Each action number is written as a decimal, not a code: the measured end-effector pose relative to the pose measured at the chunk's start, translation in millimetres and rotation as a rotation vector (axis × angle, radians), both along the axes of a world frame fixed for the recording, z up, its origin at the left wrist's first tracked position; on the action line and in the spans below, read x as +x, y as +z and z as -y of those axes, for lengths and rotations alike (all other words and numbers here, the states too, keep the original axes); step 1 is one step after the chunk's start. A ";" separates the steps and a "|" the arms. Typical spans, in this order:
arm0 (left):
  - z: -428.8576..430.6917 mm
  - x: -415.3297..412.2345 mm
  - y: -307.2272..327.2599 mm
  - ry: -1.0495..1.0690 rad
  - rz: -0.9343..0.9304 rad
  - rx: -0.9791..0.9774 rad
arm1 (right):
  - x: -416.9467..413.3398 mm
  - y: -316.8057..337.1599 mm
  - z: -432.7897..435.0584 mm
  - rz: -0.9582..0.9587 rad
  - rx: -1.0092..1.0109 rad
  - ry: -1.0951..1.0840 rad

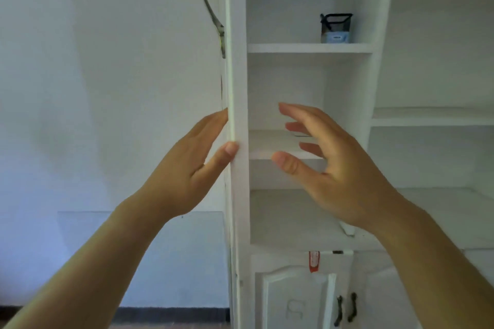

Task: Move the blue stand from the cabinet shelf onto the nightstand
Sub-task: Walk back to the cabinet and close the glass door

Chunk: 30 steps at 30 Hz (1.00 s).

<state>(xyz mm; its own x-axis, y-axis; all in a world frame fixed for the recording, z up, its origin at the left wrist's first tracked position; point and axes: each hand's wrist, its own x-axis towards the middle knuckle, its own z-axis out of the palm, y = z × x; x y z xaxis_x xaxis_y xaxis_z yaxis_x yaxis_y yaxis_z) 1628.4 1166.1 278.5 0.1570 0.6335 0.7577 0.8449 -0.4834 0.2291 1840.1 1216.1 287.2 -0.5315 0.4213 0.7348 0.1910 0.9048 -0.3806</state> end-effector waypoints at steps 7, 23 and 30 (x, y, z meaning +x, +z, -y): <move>-19.6 -24.8 0.9 -0.191 0.011 -0.065 | -22.1 -14.9 40.0 -0.024 0.002 -0.240; -87.3 -33.9 -9.8 -0.510 0.089 -0.028 | -74.4 -31.3 74.0 -0.156 0.052 -0.552; -104.3 -1.7 -13.8 -0.457 0.144 0.016 | -58.4 -35.6 68.5 -0.121 0.034 -0.707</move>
<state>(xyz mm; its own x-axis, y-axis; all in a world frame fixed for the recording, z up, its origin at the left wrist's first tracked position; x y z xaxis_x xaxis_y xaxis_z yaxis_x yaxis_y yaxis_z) 1626.7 1270.3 264.7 0.3091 0.5126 0.8011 0.5055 -0.8021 0.3182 1781.8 1147.6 251.5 -0.0537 0.6104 0.7903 0.6943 0.5917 -0.4098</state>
